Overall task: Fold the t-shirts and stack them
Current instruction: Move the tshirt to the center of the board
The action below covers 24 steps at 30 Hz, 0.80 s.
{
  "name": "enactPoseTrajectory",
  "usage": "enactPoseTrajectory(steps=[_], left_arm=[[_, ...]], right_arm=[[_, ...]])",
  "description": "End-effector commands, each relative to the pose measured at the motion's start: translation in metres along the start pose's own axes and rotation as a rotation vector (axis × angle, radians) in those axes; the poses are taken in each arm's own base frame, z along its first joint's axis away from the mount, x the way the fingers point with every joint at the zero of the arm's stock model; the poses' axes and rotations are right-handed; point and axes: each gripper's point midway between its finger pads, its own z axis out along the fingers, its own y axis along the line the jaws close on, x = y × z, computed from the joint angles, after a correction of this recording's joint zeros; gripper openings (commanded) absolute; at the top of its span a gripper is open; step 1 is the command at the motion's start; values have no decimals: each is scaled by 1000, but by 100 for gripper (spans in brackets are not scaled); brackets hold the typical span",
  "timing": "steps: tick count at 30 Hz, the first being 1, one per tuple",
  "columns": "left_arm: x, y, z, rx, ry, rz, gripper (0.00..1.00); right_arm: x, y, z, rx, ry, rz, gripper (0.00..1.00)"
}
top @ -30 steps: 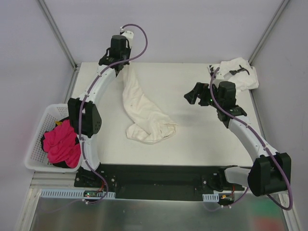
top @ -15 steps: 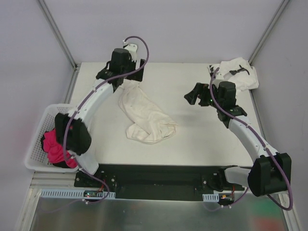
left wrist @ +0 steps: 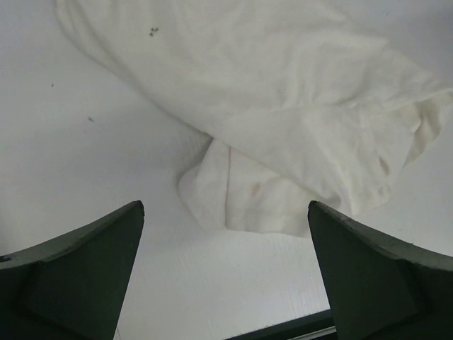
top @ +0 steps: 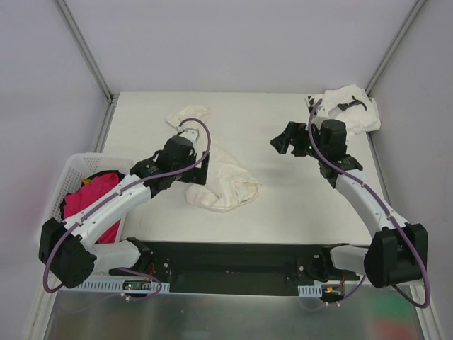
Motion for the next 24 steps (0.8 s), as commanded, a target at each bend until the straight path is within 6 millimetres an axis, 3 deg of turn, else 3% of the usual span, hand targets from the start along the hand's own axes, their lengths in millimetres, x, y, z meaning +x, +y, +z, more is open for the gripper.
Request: enactPoseTrajectory(steps=[1,5,11,14,15,18,24], left_arm=[[25,10,3,-56,85,-24,97],[55,9,4,-83,207,76,97],[75,-2,-4,-17,320,244,95],[85,5,-10,-59,392,343,92],[83,16,-13,-108,413,451,92],[81,24,-11,-130,426,539,92],[86,12,5,-74,441,653,89]], right_arm=[[-28,14,-16,-28,-100,-42,98],[-29,10,-21,0,-109,-58,97],[-30,8,-22,11,-112,-62,98],[-31,6,-22,18,-114,-64,98],[-30,5,-20,20,-110,-63,98],[-31,6,-19,14,-106,-59,98],[-31,4,-19,22,-109,-63,98]])
